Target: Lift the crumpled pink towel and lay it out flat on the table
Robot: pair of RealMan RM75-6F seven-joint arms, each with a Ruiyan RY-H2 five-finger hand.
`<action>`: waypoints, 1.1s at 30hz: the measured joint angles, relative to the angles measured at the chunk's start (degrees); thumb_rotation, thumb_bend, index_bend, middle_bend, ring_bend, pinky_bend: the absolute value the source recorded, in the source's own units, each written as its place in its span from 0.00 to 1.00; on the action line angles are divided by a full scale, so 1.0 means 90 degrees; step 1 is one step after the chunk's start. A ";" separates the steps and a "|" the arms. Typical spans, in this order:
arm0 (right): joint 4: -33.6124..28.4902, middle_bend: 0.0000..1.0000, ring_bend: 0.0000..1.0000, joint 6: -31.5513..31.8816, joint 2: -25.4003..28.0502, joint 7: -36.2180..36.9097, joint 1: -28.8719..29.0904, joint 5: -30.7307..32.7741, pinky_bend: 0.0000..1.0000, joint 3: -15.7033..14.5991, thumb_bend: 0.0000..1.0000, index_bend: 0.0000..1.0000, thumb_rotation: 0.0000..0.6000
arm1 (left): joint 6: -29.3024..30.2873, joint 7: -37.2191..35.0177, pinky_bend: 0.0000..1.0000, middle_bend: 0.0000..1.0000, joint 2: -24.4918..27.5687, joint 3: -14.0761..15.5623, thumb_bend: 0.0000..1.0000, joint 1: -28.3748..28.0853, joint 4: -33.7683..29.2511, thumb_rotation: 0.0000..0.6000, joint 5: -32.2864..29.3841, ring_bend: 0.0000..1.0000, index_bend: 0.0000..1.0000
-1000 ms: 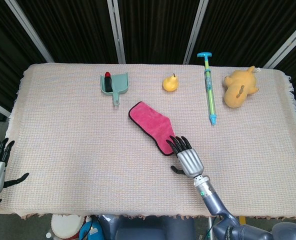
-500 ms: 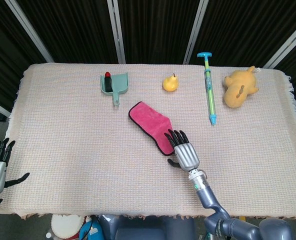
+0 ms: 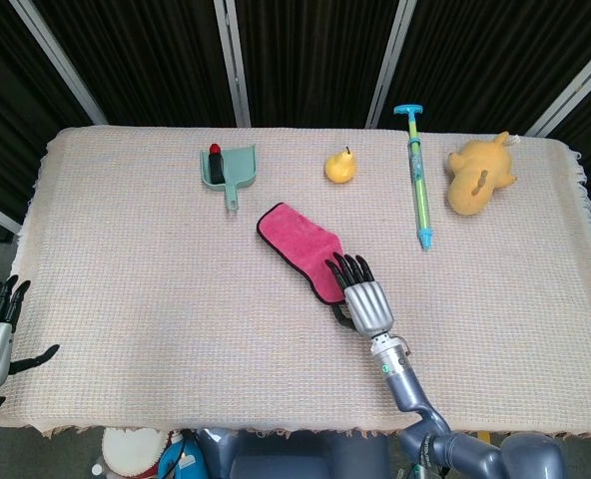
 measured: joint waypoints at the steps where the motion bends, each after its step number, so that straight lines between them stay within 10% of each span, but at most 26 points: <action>1: 0.0019 0.04 0.00 0.0011 -0.0011 0.0006 0.0004 0.0002 0.00 -0.0005 0.49 0.09 1.00 | -0.0003 0.0000 0.00 0.00 0.0000 0.0002 0.00 0.0001 0.0001 1.00 -0.0001 0.00 0.00; 11: 0.0183 0.21 0.03 0.0194 -0.0147 0.0124 -0.0009 0.0018 0.00 -0.0064 0.50 0.50 1.00 | 0.0011 -0.0011 0.00 0.00 0.0003 0.0011 0.00 0.0002 -0.0024 1.00 0.0016 0.00 0.00; 33: 0.0079 0.24 0.06 0.0558 -0.0010 0.0294 0.0065 -0.0078 0.00 -0.0062 0.56 0.61 1.00 | -0.0056 -0.0018 0.00 0.00 -0.0021 0.0026 0.00 -0.0016 -0.0019 1.00 -0.0005 0.00 0.00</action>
